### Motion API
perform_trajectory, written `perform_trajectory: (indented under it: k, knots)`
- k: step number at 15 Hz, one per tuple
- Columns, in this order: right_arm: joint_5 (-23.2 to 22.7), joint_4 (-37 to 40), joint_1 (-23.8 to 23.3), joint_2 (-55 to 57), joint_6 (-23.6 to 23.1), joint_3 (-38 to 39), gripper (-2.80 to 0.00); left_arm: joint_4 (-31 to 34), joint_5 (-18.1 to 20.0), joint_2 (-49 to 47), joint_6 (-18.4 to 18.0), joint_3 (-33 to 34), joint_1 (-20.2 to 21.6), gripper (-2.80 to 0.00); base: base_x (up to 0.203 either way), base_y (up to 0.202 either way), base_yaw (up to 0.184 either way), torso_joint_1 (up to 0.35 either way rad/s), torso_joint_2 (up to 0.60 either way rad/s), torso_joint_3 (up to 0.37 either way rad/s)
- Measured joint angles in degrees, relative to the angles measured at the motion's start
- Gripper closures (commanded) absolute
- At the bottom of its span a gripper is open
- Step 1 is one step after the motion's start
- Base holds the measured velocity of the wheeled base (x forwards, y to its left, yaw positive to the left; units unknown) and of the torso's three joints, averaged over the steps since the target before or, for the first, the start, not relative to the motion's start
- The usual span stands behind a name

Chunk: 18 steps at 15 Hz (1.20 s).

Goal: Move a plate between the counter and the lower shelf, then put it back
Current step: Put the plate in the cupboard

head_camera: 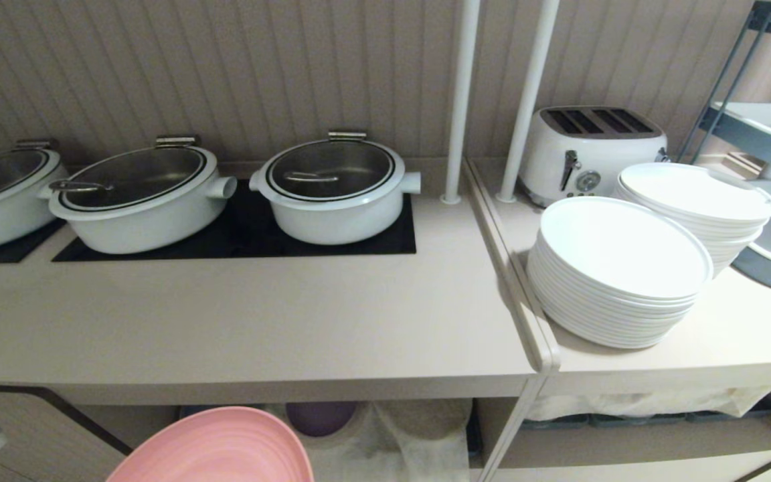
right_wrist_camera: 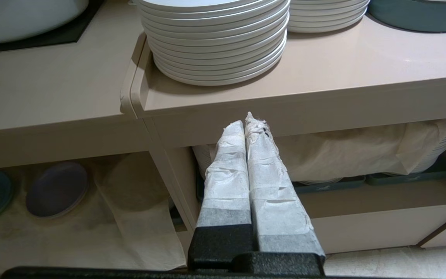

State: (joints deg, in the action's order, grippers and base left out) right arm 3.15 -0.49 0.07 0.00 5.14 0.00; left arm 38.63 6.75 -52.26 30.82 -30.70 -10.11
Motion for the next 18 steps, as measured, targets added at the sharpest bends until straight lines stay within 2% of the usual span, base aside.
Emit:
perform_trajectory:
  k: [9, 18]
  knots:
    - [0.0, 0.0, 0.0, 0.0, 0.1, 0.0, 0.00, -0.1, 0.2, -0.2, 0.0, 0.2, 0.0, 0.00, 0.000, 0.000, 0.000, -0.008, 0.01, 0.011]
    - [0.0, 0.0, 0.0, 0.0, 0.1, 0.0, 0.00, 0.0, 0.1, -0.2, 0.0, 0.8, 0.0, 0.00, 0.000, 0.000, 0.000, -0.123, 0.27, 0.138]
